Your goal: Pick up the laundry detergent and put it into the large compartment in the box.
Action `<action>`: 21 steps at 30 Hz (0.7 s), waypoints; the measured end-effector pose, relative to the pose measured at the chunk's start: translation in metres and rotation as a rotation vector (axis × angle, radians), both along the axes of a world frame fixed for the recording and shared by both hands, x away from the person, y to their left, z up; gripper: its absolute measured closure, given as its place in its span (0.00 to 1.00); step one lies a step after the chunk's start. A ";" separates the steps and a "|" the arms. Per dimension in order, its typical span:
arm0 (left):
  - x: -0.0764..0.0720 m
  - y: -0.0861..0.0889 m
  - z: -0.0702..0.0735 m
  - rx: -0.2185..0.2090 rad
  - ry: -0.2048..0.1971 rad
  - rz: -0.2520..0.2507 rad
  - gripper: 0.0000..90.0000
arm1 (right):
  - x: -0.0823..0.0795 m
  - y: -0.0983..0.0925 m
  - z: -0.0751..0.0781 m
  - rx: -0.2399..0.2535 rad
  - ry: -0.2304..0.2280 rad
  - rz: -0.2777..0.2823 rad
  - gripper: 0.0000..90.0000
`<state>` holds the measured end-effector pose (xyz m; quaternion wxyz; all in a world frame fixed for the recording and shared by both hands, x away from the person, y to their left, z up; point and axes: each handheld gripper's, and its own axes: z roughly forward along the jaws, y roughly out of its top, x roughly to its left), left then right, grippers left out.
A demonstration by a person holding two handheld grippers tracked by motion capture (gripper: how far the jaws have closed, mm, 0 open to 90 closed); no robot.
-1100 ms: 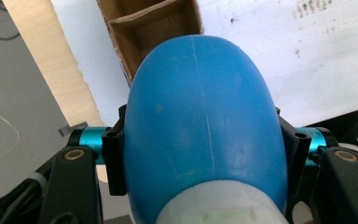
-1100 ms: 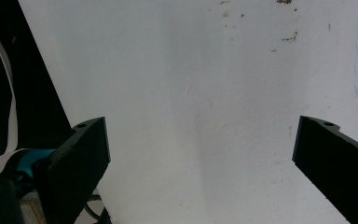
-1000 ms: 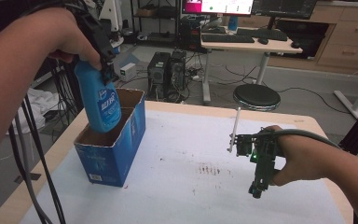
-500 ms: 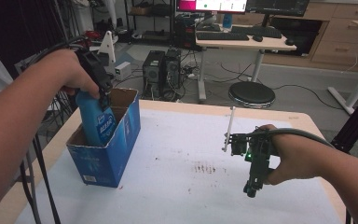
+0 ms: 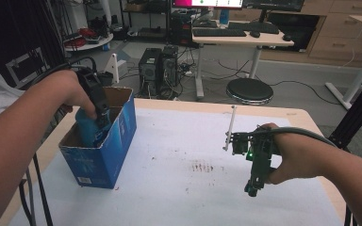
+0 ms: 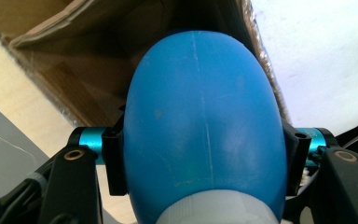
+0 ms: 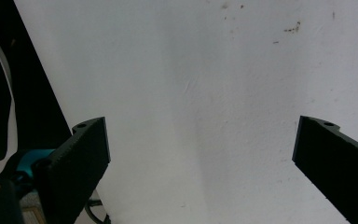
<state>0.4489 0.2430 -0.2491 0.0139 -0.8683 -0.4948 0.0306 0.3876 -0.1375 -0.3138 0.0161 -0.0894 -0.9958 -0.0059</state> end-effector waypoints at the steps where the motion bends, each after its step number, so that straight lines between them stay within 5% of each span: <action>1: -0.001 0.000 -0.002 0.006 -0.006 -0.025 0.41 | 0.000 0.000 0.000 0.000 0.001 -0.003 0.03; 8: -0.004 -0.001 -0.012 0.042 -0.028 -0.189 0.41 | 0.000 0.001 -0.001 0.002 0.001 -0.004 0.03; 21: -0.007 0.000 -0.029 0.044 -0.030 -0.333 0.41 | 0.000 0.003 -0.003 -0.006 0.005 -0.001 0.03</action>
